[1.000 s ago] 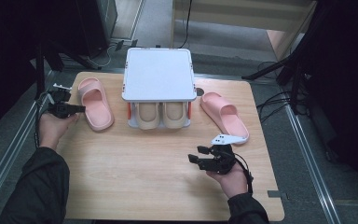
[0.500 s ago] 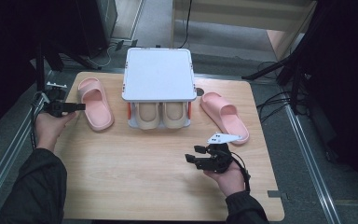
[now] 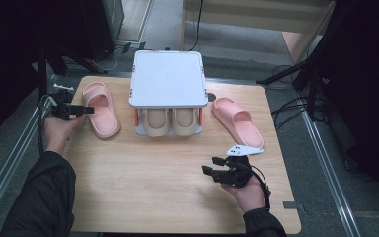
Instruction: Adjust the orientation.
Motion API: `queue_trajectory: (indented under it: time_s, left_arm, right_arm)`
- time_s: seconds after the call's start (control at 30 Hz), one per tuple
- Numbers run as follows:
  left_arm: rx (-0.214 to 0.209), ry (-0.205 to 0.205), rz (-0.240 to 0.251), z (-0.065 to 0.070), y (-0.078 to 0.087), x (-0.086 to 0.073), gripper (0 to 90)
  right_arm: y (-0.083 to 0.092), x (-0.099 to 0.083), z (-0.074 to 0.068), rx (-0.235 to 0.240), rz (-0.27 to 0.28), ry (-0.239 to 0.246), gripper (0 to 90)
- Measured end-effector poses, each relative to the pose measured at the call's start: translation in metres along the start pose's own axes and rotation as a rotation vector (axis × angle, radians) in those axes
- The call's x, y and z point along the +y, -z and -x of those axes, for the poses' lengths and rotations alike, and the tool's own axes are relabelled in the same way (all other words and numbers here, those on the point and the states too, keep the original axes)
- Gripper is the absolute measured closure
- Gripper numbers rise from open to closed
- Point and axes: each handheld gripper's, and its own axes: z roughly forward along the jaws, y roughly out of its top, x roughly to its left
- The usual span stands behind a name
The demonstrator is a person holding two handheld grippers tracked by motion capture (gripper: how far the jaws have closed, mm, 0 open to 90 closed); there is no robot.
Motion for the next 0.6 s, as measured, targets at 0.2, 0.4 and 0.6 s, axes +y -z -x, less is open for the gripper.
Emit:
queue_trajectory:
  time_s: [0.2,0.4,0.6]
  left_arm:
    - [0.027,0.001,0.004,-0.0029,-0.0070,0.0004,49.3]
    - [0.063,-0.026,0.011,-0.0010,-0.0050,0.0016,65.8]
    - [0.101,-0.082,0.002,0.0034,-0.0023,0.0021,80.4]
  right_arm:
    - [0.0031,-0.0032,0.0008,-0.014,0.001,-0.005,44.1]
    - [0.0031,-0.0034,0.0013,-0.013,0.001,-0.008,44.1]
    - [0.0025,-0.0033,0.0007,-0.012,0.000,-0.008,44.3]
